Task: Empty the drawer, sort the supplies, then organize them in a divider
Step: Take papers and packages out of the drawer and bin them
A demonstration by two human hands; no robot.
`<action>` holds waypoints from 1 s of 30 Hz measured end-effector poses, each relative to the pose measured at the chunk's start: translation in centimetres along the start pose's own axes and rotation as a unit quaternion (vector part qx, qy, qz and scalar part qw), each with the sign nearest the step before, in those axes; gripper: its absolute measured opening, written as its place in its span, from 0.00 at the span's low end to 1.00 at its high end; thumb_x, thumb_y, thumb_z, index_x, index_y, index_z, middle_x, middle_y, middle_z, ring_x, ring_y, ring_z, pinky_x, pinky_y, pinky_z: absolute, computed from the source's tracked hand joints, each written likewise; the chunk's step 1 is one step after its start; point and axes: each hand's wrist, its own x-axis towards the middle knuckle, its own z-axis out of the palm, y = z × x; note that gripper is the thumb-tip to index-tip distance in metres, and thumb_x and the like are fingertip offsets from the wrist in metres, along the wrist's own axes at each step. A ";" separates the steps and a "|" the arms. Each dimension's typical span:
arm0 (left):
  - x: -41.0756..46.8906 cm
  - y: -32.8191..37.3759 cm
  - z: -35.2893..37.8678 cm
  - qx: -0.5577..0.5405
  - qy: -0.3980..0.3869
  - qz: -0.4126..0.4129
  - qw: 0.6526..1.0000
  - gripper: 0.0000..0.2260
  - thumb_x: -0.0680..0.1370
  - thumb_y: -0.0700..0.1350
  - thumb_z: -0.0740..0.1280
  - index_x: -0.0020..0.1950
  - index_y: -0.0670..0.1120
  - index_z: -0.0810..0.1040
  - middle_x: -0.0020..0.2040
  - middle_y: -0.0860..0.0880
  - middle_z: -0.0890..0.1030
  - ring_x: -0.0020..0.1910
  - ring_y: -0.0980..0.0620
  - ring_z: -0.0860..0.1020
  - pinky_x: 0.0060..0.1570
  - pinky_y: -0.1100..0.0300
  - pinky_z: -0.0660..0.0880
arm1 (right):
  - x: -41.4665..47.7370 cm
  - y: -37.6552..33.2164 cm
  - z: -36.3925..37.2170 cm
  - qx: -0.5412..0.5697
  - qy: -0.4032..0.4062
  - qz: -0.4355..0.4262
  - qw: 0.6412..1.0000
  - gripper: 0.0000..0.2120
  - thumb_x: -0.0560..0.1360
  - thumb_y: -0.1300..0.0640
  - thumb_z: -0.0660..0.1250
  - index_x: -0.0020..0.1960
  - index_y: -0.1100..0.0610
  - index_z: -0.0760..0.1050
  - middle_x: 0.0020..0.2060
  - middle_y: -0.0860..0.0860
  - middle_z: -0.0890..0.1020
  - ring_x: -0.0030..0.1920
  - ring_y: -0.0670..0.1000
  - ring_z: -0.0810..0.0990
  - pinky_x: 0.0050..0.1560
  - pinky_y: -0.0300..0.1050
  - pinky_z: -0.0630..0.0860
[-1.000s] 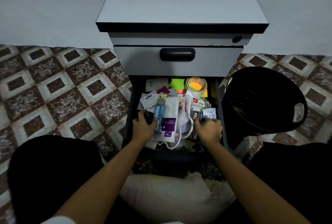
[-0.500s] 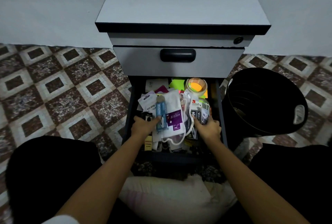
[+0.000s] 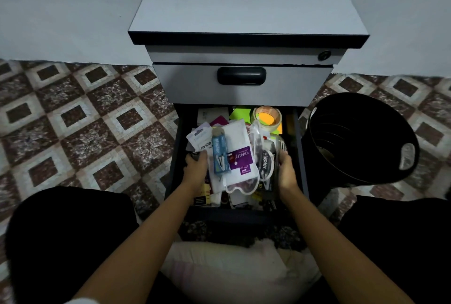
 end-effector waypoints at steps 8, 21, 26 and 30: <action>0.0 0.4 -0.9 -0.025 -0.039 0.033 0.998 0.14 0.82 0.45 0.55 0.65 0.43 0.71 0.59 0.43 0.78 0.54 0.43 0.78 0.53 0.50 0.76 | -1.7 -1.7 0.2 -0.147 -0.048 -0.045 0.987 0.33 0.70 0.28 0.59 0.72 0.34 0.56 0.76 0.53 0.54 0.76 0.58 0.52 0.73 0.62 0.53; 0.1 0.4 -1.3 -0.113 -0.113 0.000 0.987 0.14 0.77 0.46 0.67 0.56 0.37 0.77 0.40 0.44 0.81 0.38 0.48 0.80 0.39 0.55 0.77 | 0.6 0.1 0.3 0.009 0.015 0.022 1.000 0.53 0.59 0.20 0.58 0.73 0.54 0.63 0.71 0.57 0.67 0.68 0.59 0.70 0.68 0.60 0.66; 0.4 0.0 -1.4 -0.131 -0.126 0.005 0.983 0.14 0.77 0.46 0.67 0.58 0.40 0.75 0.44 0.44 0.81 0.43 0.46 0.80 0.45 0.52 0.77 | -2.7 -3.1 0.4 -0.051 0.006 0.023 0.998 0.22 0.79 0.43 0.56 0.62 0.59 0.72 0.57 0.58 0.78 0.54 0.56 0.76 0.55 0.50 0.73; 0.7 -0.2 -1.7 -0.139 -0.116 0.011 0.983 0.14 0.76 0.46 0.68 0.58 0.40 0.76 0.45 0.43 0.81 0.44 0.45 0.80 0.48 0.50 0.77 | -1.4 -2.6 -0.5 -0.113 -0.010 -0.059 0.992 0.26 0.78 0.58 0.63 0.74 0.54 0.61 0.67 0.56 0.72 0.60 0.55 0.75 0.59 0.48 0.73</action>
